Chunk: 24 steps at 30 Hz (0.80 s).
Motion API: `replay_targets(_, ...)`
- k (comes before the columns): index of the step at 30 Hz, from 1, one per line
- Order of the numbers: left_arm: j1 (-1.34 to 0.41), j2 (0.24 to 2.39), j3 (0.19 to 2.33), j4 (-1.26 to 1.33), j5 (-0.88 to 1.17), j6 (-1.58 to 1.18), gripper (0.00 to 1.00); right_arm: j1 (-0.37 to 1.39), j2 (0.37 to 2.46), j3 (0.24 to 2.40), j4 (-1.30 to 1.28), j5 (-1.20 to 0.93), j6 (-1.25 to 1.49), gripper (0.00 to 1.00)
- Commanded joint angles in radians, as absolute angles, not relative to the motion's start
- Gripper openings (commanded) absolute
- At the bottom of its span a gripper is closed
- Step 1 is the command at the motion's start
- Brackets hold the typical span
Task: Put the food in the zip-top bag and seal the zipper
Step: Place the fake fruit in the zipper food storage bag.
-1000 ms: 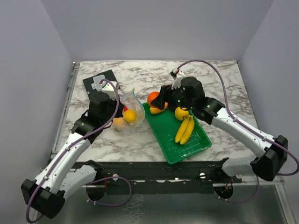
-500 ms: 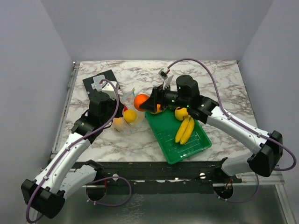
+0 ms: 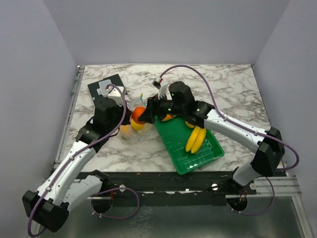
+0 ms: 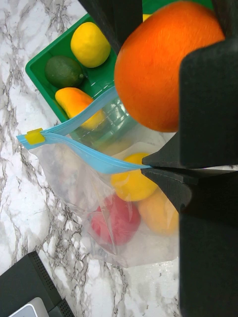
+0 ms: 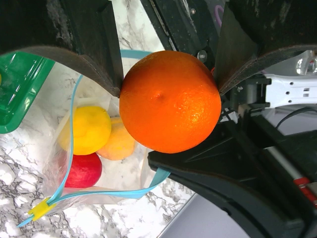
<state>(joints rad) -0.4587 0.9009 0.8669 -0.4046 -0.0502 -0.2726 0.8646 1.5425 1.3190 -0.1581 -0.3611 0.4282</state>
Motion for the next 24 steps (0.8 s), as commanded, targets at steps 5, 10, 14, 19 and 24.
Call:
replay_targets(5,-0.462,0.885,0.853,-0.388,-0.048,-0.277,0.00,0.887,1.640,1.401,-0.228,-0.280,0.394,0.35)
replay_targets(10,-0.462,0.882,0.854,-0.387,-0.052,-0.278,0.00,0.891,1.686,1.438,-0.267,-0.235,0.390,0.38)
replay_targets(14,-0.462,0.882,0.853,-0.388,-0.052,-0.279,0.00,0.893,1.720,1.465,-0.294,-0.196,0.387,0.39)
replay_targets(19,-0.464,0.883,0.853,-0.388,-0.052,-0.278,0.00,0.894,1.761,1.492,-0.299,-0.189,0.388,0.41)
replay_targets(24,-0.462,0.887,0.853,-0.388,-0.052,-0.278,0.00,0.894,1.789,1.520,-0.297,-0.199,0.393,0.51)
